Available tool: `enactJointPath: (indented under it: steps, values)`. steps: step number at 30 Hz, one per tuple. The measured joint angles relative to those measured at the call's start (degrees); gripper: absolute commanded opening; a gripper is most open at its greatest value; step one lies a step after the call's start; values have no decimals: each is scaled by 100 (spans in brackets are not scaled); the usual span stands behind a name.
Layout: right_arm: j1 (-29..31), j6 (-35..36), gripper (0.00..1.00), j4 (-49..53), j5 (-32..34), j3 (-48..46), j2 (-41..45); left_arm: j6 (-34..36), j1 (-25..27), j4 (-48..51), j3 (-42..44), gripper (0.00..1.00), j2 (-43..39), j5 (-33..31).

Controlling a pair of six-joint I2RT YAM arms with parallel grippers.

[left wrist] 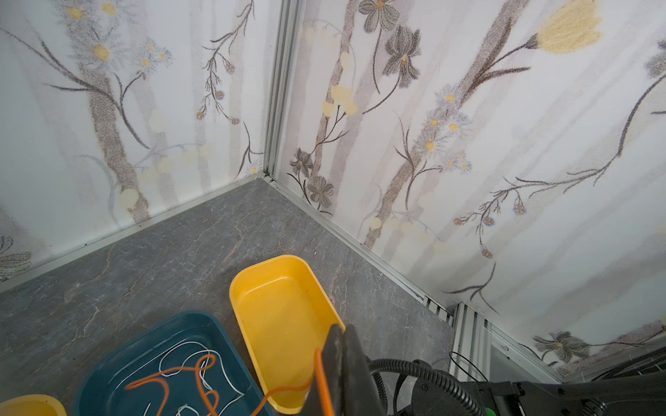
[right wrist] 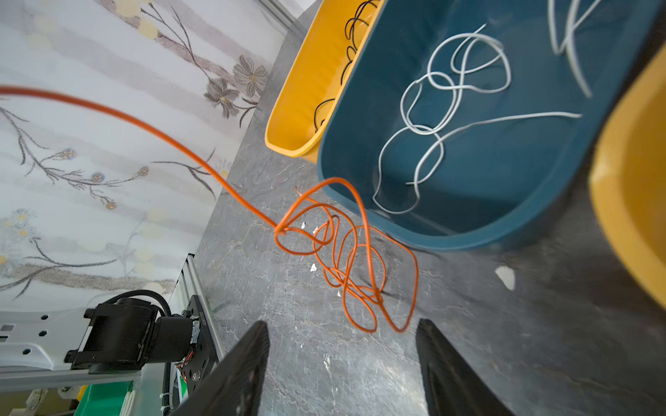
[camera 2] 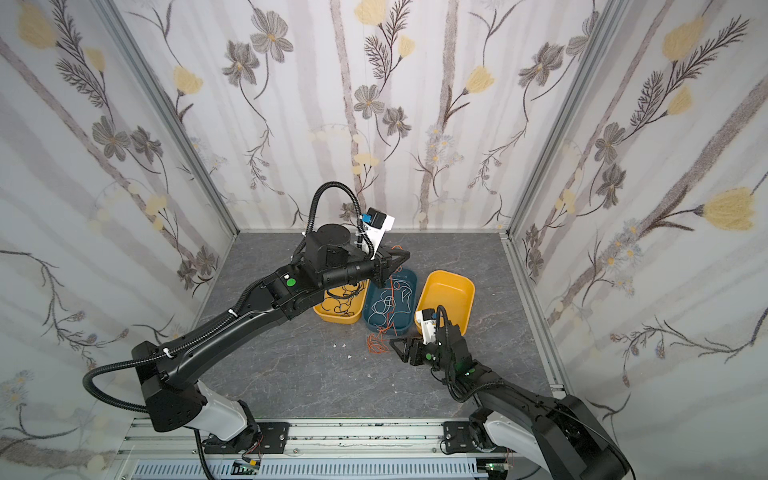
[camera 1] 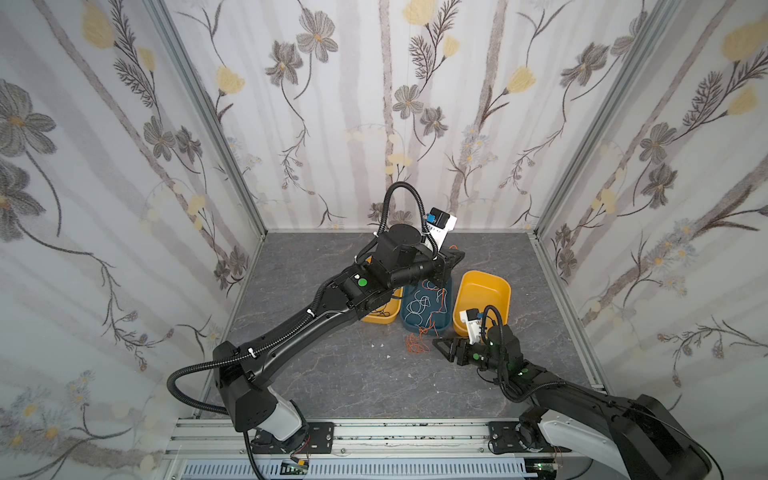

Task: Untangle the cables
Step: 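Lower the right gripper to the orange pile while the left holds the cable raised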

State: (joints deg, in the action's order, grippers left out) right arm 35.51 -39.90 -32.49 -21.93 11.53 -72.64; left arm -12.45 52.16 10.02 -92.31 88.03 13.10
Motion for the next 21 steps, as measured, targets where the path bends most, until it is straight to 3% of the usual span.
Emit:
enactJointPath:
  steps: [5, 11, 13, 21]
  values:
    - [157, -50, 49, -623, 175, 315, -1047, -26, 2, -11, 52, 0, -103, -2]
    - [192, -140, 11, -997, 203, 509, -1637, -90, 2, -44, 232, 0, -323, -76]
    - [195, -236, 4, -1014, 192, 511, -1639, -90, 2, -44, 297, 0, -402, -127]
    - [393, -293, 0, -555, 151, 323, -1263, 72, -81, -42, 337, 0, -651, -413]
